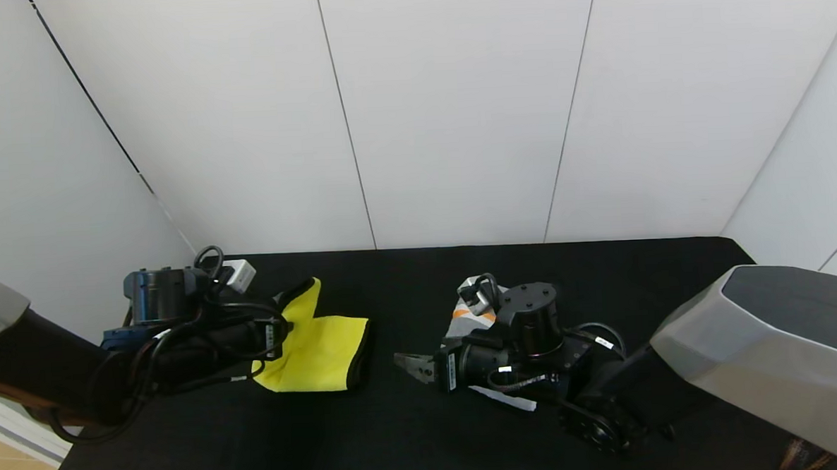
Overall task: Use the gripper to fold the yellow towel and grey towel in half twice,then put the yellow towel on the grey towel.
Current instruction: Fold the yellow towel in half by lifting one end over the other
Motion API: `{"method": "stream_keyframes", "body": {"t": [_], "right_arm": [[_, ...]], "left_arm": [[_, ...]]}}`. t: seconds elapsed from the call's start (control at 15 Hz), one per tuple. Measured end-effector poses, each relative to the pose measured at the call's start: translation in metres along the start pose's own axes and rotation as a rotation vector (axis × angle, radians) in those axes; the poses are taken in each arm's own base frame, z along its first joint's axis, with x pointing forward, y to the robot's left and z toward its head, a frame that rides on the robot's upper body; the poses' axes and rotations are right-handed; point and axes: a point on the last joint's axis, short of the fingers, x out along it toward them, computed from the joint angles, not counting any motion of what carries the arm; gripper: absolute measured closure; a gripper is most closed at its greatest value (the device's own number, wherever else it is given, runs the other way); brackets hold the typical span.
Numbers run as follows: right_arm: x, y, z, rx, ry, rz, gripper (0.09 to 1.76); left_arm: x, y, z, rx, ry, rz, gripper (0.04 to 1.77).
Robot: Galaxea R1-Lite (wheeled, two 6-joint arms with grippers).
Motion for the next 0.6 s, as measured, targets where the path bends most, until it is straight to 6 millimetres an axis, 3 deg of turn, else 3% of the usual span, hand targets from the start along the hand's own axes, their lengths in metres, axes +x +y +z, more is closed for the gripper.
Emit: {"method": "stream_keyframes", "body": {"t": [0.33,0.6], "right_arm": [[-0.001,-0.002,0.001,0.003,-0.002,-0.005,0.14],[-0.001,-0.002,0.005,0.043,-0.036,0.009,0.14]], "left_arm": [[0.007,-0.031,-0.003,0.086,0.023,-0.004,1.67],[0.013,-0.038,-0.008,0.091,0.040,-0.023,1.67]]}}
